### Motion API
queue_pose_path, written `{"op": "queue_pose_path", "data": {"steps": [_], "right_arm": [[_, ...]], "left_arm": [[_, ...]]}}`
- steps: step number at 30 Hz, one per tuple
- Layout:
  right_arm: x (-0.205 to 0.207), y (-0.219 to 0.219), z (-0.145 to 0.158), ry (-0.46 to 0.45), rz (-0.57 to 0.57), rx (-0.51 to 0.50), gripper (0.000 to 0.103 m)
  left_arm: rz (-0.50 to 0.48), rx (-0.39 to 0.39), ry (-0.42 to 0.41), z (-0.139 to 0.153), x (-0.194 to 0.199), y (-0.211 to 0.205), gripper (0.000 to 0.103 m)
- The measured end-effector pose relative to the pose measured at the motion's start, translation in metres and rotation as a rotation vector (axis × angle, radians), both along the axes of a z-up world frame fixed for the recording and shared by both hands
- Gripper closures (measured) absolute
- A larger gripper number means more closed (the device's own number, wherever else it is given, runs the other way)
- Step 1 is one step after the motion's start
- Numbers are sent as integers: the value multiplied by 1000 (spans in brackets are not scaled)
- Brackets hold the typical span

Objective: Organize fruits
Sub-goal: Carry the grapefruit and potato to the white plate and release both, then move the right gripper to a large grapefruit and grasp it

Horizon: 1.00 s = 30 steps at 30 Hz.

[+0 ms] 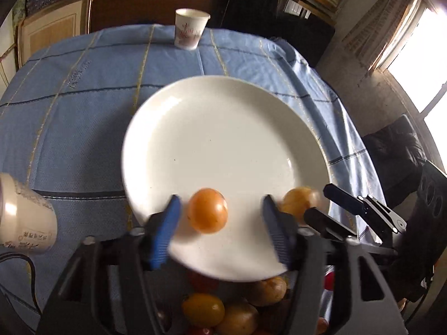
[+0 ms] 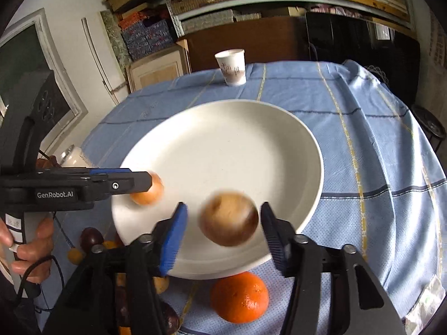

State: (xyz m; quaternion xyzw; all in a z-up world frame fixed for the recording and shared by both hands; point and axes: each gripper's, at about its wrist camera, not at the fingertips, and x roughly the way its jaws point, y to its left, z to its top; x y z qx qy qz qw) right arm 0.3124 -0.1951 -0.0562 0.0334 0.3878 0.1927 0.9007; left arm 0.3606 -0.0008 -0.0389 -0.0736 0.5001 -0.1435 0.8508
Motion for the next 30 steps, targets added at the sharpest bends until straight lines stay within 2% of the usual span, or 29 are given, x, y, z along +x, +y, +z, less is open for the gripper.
{"op": "queue_pose_path", "data": {"steps": [1, 3, 5, 7, 8, 11, 15, 19, 21, 23, 25, 30], "right_arm": [[-5, -1, 5, -21, 4, -3, 45], [-17, -3, 12, -64, 11, 0, 44], [-34, -8, 17, -94, 19, 27, 43], [-55, -13, 15, -96, 40, 63, 37], [-66, -15, 13, -97, 52, 77, 35], [-99, -18, 1, -86, 93, 100, 33], [-130, -20, -9, -55, 148, 162, 32], [-141, -20, -20, 11, 196, 259, 32], [-142, -24, -22, 31, 190, 295, 32], [-142, -23, -26, 54, 175, 288, 32], [-143, -21, -29, 78, 159, 264, 32], [-151, -16, -30, 68, 123, 188, 32]], "left_arm": [[4, 0, -18, 5, -6, 1, 31], [2, 6, -48, 14, -22, 5, 30], [23, 8, -95, 23, -47, 13, 26], [69, 9, -171, 30, -80, 24, 7], [90, 15, -195, 32, -93, 29, 5], [106, 26, -245, 28, -135, 42, 5], [119, -7, -274, 14, -174, 57, 5], [204, -6, -278, 3, -193, 76, 5], [244, 28, -286, 0, -197, 80, 5], [260, 60, -284, -3, -199, 82, 5], [255, 55, -274, -5, -198, 83, 5], [234, 57, -258, -9, -198, 79, 5]]}}
